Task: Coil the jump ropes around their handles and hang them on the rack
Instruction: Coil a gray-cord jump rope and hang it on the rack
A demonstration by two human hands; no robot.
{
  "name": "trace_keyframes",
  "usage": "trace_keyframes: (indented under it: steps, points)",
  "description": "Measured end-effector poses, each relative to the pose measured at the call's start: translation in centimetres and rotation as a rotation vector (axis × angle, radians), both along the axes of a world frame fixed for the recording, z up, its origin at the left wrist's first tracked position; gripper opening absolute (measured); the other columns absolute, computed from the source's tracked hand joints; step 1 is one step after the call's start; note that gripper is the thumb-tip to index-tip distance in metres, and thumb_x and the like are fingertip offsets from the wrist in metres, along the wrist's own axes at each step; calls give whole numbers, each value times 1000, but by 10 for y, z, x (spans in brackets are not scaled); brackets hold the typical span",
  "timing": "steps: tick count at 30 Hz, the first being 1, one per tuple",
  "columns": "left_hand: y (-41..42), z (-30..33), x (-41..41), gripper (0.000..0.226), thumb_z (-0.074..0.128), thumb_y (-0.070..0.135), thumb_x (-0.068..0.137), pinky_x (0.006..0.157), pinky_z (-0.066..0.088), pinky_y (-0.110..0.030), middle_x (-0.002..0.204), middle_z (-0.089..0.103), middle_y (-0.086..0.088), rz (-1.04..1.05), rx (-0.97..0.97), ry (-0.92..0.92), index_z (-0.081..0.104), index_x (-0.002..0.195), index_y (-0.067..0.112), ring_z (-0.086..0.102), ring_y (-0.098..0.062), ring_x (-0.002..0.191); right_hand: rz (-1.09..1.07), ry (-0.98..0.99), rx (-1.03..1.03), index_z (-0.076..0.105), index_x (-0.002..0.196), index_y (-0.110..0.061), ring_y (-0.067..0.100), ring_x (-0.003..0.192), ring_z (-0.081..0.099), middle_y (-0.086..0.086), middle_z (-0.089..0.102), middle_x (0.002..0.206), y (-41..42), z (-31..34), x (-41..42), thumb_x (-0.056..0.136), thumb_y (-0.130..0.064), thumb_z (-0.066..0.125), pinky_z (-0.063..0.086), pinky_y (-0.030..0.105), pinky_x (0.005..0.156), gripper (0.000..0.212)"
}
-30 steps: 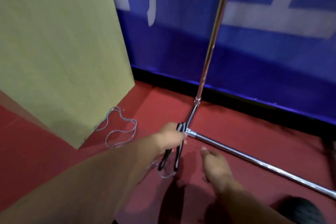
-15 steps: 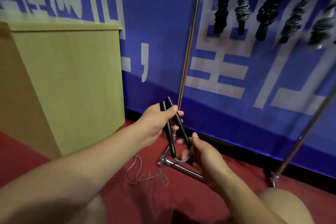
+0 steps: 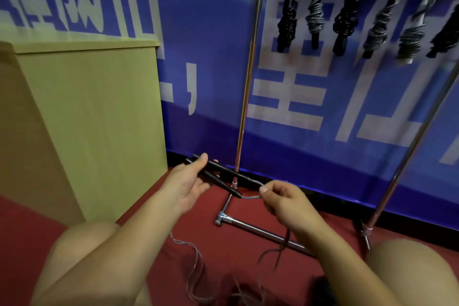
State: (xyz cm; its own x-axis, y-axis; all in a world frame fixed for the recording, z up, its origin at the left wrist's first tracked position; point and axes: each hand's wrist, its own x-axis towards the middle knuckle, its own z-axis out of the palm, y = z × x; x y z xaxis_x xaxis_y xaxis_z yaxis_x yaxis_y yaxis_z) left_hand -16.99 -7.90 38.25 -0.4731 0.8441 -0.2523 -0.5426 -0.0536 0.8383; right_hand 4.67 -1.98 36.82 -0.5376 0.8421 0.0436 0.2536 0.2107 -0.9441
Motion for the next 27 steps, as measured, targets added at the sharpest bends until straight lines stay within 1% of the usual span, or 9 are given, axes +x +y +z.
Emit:
trace_keyframes:
  steps: [4, 6, 8, 12, 15, 18, 20, 24, 27]
  points:
    - [-1, -10, 11, 22, 60, 19, 98, 60, 60, -35, 109, 73, -18, -8, -44, -45, 61, 115, 4, 75, -22, 77, 9, 72, -6, 62, 84, -13, 9, 56, 37, -8, 44, 57, -2, -15, 2, 102, -28, 51, 31, 19, 52, 26]
    - [-3, -12, 24, 26, 61, 19, 97, 67, 63, -39, 114, 71, -20, -47, -24, -110, 60, 118, 4, 74, -27, 90, 47, 19, 73, 69, 94, -24, 6, 57, 46, -3, 53, 59, -7, -25, 5, 103, -31, 48, 38, 20, 55, 24]
    - [-7, -10, 38, 23, 63, 19, 96, 77, 62, -40, 116, 70, -19, -86, 9, -196, 62, 113, 4, 70, -31, 104, 45, 11, 120, 72, 98, -34, 6, 68, 57, -2, 65, 72, -8, -30, 7, 102, -29, 50, 45, 24, 67, 23]
    - [-7, -10, 49, 22, 62, 24, 97, 83, 60, -37, 123, 68, -17, -63, 43, -311, 64, 106, 4, 66, -32, 114, 41, 77, 83, 72, 78, -36, 3, 58, 46, -11, 57, 61, -13, -28, 2, 102, -23, 50, 37, 23, 60, 34]
    - [-9, -15, 54, 34, 60, 35, 96, 93, 52, -44, 120, 70, -11, -150, -16, -291, 65, 108, 3, 68, -28, 103, 34, 123, 62, 71, 78, -19, 1, 58, 50, -8, 62, 64, -18, -27, -8, 102, -15, 50, 38, 18, 60, 33]
    - [-10, -14, 62, 25, 56, 34, 98, 76, 54, -44, 105, 72, -17, -235, -49, -297, 60, 97, 9, 68, -30, 92, 86, 151, 40, 71, 83, -9, 6, 63, 55, 3, 66, 68, -20, -30, -15, 102, -19, 50, 43, 22, 65, 30]
    - [-7, -13, 57, 21, 49, 29, 103, 67, 59, -39, 100, 75, -18, -146, -24, -288, 58, 105, 10, 72, -30, 87, 131, 102, 12, 72, 88, -14, 15, 59, 48, 8, 61, 66, -19, -32, -16, 101, -28, 51, 40, 28, 58, 29]
    - [1, -7, 37, 27, 43, 31, 106, 78, 56, -43, 101, 73, -21, 26, 53, -332, 56, 115, 9, 71, -32, 90, 200, 62, -115, 71, 101, -16, 17, 50, 50, 4, 66, 71, -21, -34, -19, 103, -18, 48, 41, 24, 49, 24]
    - [7, -4, 23, 25, 42, 33, 106, 75, 54, -41, 98, 70, -17, 142, 90, -358, 56, 109, 12, 69, -29, 88, 218, 52, -153, 71, 100, -16, 17, 48, 44, 6, 66, 70, -21, -32, -18, 104, -20, 46, 33, 25, 47, 26]
